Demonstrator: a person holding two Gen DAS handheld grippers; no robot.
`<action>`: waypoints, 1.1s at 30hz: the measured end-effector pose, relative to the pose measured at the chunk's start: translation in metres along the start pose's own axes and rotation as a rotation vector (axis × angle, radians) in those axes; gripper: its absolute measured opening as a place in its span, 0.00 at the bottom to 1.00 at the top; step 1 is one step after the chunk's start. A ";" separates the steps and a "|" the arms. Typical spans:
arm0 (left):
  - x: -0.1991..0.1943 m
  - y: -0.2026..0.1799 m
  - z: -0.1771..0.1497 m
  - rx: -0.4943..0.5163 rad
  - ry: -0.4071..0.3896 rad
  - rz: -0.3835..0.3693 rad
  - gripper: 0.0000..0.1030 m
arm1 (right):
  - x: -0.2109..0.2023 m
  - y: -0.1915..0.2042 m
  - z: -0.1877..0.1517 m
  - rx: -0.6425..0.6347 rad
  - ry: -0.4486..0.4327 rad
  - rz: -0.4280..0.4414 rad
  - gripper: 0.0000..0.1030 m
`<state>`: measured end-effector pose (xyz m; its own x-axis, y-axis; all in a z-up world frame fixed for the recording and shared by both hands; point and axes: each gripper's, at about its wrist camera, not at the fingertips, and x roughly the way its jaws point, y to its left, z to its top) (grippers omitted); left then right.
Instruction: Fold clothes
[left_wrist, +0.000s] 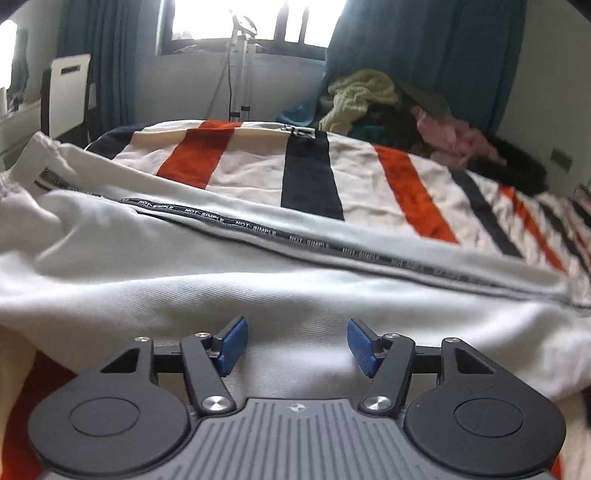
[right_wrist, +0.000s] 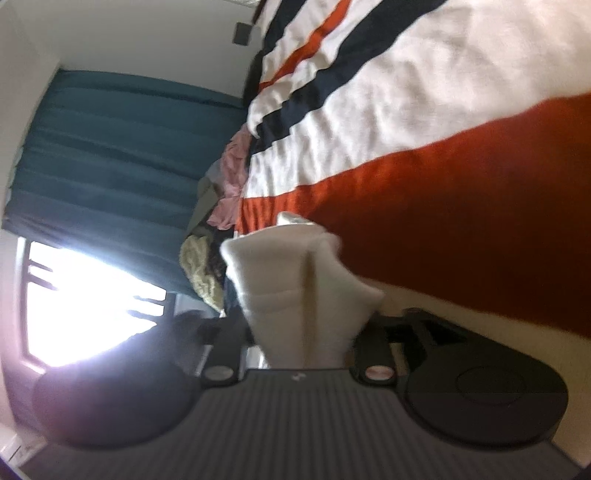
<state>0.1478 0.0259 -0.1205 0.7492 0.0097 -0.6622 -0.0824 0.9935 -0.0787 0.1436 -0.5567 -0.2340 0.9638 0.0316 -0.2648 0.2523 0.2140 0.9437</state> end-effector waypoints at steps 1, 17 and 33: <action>0.002 -0.001 -0.001 -0.001 0.018 -0.003 0.62 | 0.003 -0.001 0.000 0.010 0.006 0.018 0.56; 0.018 -0.007 -0.009 0.055 0.062 0.000 0.67 | 0.029 0.002 0.006 -0.016 -0.022 0.128 0.58; 0.016 -0.015 -0.005 0.115 0.071 0.014 0.69 | 0.016 0.036 -0.003 -0.150 -0.092 0.013 0.13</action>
<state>0.1574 0.0110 -0.1339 0.6994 0.0200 -0.7144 -0.0138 0.9998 0.0144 0.1677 -0.5457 -0.2049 0.9724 -0.0530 -0.2273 0.2310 0.3581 0.9047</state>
